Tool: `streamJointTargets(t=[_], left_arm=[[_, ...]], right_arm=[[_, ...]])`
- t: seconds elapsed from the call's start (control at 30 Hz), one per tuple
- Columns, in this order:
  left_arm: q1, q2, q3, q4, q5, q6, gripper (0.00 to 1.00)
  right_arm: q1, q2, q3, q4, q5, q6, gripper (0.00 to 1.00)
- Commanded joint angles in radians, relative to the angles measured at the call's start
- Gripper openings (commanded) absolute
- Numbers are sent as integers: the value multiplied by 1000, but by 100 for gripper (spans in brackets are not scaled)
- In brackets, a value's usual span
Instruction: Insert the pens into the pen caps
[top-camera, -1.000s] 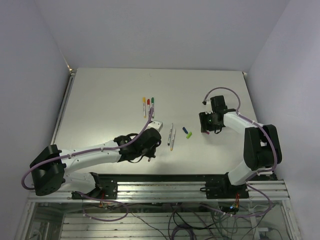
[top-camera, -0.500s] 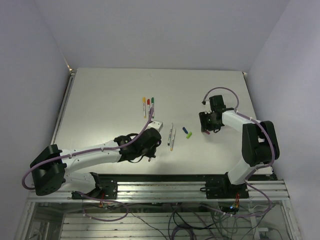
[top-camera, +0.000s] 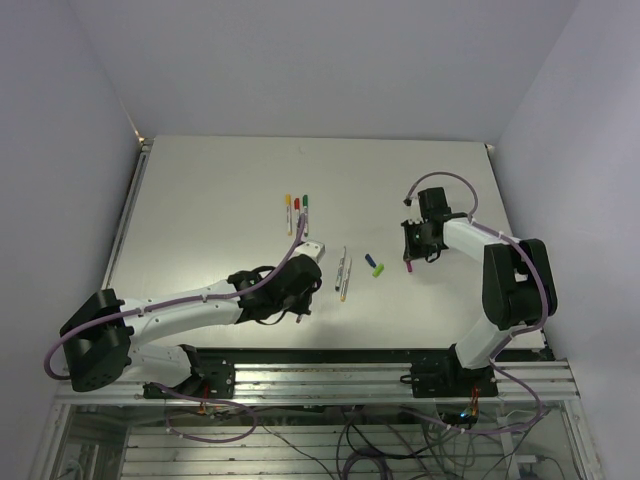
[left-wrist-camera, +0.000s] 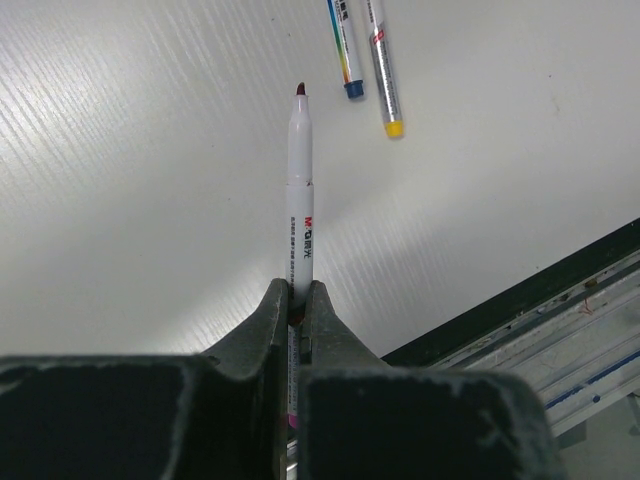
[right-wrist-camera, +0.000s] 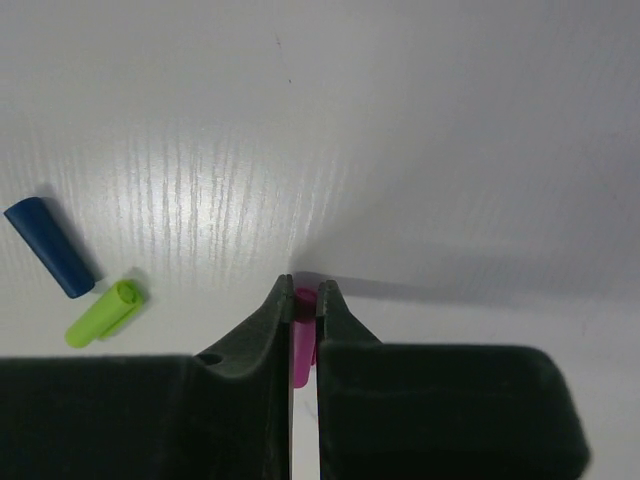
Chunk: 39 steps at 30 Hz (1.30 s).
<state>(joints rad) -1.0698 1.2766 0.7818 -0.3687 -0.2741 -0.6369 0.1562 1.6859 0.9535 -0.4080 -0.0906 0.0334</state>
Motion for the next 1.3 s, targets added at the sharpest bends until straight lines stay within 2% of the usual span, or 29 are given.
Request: streamJointTargets(t=[0.0, 0.13, 0.4, 0.57, 0.8, 1.03, 1.27], left_arm=[[7, -4, -2, 29, 25, -1, 7], [10, 9, 3, 49, 42, 11, 7], [10, 8, 13, 93, 35, 36, 7], [11, 0, 5, 102, 40, 30, 7], [10, -14, -8, 106, 48, 16, 7], [11, -32, -9, 105, 53, 24, 7], [11, -27, -15, 112, 56, 23, 7]], right_arm=[[-2, 26, -14, -31, -44, 39, 0], [6, -10, -32, -10, -60, 68, 0], [61, -218, -95, 105, -75, 153, 0], [75, -282, -137, 170, 41, 179, 0], [75, -170, -131, 217, 196, 243, 0], [75, -65, -99, 236, 274, 298, 0], [77, -39, -105, 227, 313, 319, 0]])
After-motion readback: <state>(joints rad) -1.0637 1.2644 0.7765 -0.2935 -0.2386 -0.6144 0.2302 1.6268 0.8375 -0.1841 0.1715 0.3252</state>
